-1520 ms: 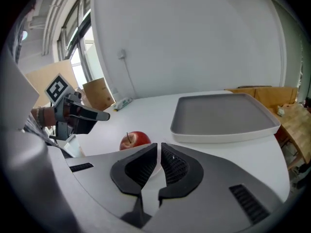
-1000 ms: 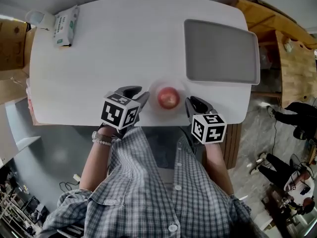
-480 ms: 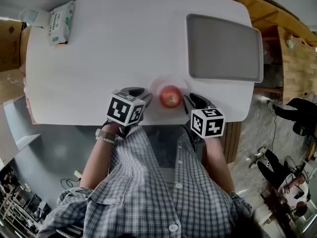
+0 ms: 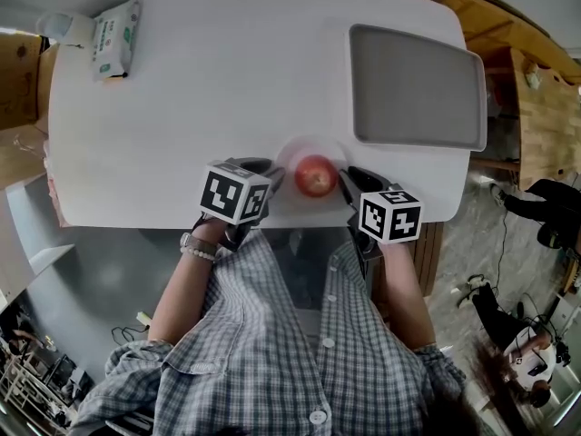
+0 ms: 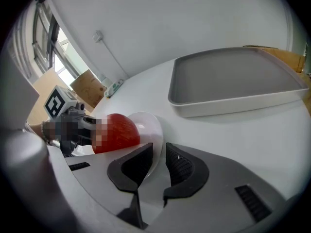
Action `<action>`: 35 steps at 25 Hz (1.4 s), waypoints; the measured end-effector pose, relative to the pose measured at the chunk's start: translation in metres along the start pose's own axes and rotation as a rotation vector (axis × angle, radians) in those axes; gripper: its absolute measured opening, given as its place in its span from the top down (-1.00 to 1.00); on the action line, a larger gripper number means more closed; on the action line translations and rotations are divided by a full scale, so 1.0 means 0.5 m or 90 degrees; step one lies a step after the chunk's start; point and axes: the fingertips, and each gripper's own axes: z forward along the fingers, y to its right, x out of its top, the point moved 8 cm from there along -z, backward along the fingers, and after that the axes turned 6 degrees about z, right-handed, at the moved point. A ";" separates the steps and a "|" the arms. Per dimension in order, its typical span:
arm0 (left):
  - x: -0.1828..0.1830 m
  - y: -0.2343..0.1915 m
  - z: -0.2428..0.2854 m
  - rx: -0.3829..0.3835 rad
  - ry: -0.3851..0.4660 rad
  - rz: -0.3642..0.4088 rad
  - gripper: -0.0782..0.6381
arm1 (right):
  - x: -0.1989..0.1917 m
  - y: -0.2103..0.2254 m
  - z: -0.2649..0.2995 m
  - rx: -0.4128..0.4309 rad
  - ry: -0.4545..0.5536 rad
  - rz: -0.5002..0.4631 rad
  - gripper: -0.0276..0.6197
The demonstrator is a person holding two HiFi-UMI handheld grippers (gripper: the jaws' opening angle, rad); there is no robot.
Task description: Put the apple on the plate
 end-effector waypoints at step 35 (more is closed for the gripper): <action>-0.016 -0.004 0.013 -0.042 0.054 -0.246 0.66 | 0.010 0.015 0.003 0.048 -0.047 0.152 0.73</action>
